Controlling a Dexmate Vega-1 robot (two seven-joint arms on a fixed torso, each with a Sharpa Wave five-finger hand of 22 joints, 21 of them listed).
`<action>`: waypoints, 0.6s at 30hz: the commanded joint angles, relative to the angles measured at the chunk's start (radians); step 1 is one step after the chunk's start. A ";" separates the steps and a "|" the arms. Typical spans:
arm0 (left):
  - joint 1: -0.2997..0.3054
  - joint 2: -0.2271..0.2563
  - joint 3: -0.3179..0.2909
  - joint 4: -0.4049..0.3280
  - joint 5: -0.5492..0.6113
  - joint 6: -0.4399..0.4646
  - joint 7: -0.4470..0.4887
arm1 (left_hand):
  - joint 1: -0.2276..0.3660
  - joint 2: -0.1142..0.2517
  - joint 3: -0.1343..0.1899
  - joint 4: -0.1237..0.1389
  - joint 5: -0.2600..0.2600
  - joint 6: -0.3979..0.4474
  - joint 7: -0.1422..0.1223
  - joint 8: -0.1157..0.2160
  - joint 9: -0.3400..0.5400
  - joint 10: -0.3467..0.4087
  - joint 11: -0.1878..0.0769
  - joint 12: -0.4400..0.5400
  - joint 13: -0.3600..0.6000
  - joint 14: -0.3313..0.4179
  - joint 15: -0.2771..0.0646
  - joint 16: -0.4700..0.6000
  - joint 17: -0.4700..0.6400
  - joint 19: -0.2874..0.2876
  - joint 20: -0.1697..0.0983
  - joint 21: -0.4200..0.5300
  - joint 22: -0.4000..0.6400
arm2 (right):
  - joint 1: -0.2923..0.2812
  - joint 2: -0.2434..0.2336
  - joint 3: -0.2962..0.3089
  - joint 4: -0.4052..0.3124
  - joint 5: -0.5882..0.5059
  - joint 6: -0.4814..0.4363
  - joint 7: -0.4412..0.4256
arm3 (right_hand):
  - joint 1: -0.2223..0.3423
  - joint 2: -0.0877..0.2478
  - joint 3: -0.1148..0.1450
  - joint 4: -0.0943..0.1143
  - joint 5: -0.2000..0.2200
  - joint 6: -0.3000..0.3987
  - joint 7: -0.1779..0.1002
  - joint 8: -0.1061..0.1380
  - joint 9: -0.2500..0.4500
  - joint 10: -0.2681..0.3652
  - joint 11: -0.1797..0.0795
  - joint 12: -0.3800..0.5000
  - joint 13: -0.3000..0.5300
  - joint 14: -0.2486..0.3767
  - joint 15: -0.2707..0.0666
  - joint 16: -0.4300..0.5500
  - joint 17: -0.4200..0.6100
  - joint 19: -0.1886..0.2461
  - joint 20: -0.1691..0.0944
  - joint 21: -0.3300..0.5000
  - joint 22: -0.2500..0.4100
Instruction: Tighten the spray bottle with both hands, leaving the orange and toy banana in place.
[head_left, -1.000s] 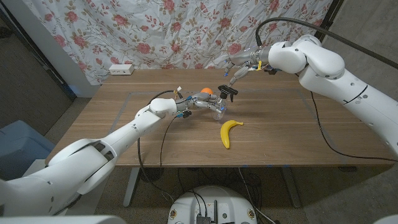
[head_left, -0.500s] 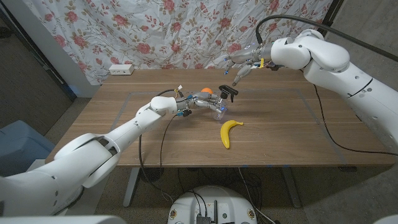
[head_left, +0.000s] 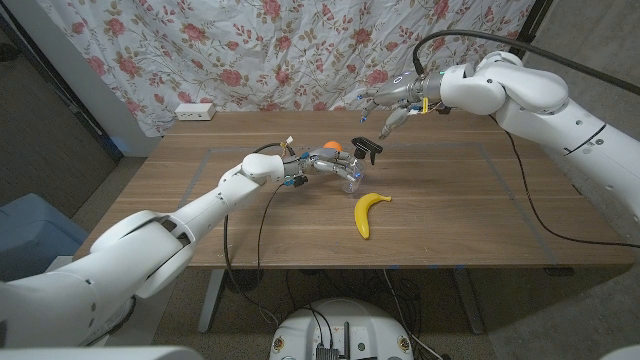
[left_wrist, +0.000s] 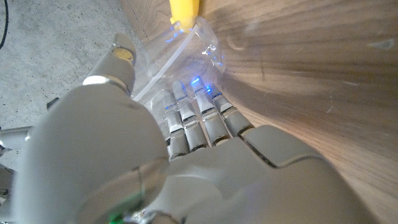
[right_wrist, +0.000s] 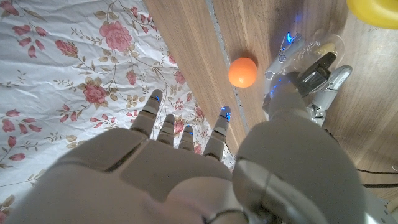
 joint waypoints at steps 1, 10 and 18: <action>-0.014 -0.011 0.003 0.028 0.003 0.000 -0.010 | -0.042 0.150 0.021 0.019 0.004 0.175 -0.033 0.166 0.004 0.108 -0.099 0.003 0.005 0.007 -0.129 -0.001 0.001 0.010 -0.037 0.000 0.004 | -0.013 -0.002 0.019 0.062 0.031 0.099 -0.082 | 0.034 -0.009 0.012 0.003 0.012 0.022 -0.003 0.012 0.006 -0.018 0.000 0.004 0.001 -0.017 0.014 -0.002 0.000 -0.003 -0.009 0.000 0.000; -0.038 -0.027 0.010 0.072 0.005 -0.015 -0.042 | -0.041 0.149 0.022 0.017 0.004 0.177 -0.032 0.166 0.004 0.110 -0.102 0.003 0.006 0.007 -0.129 -0.001 0.001 0.011 -0.037 0.000 0.004 | 0.010 0.000 0.013 0.120 0.047 0.201 -0.121 | 0.053 -0.017 0.015 0.006 0.021 0.035 -0.003 0.020 0.007 -0.027 -0.004 0.004 0.001 -0.033 0.023 -0.005 0.000 -0.011 -0.016 -0.001 0.000; -0.068 -0.057 0.016 0.142 0.006 -0.047 -0.076 | -0.040 0.148 0.021 0.015 0.004 0.176 -0.032 0.165 0.004 0.110 -0.102 0.002 0.006 0.006 -0.130 -0.001 0.002 0.011 -0.037 0.000 0.004 | 0.028 0.009 0.010 0.153 0.042 0.266 -0.145 | 0.059 -0.023 0.014 0.009 0.026 0.044 -0.003 0.025 0.008 -0.030 -0.005 0.005 0.001 -0.040 0.027 -0.005 0.000 -0.015 -0.019 -0.001 0.000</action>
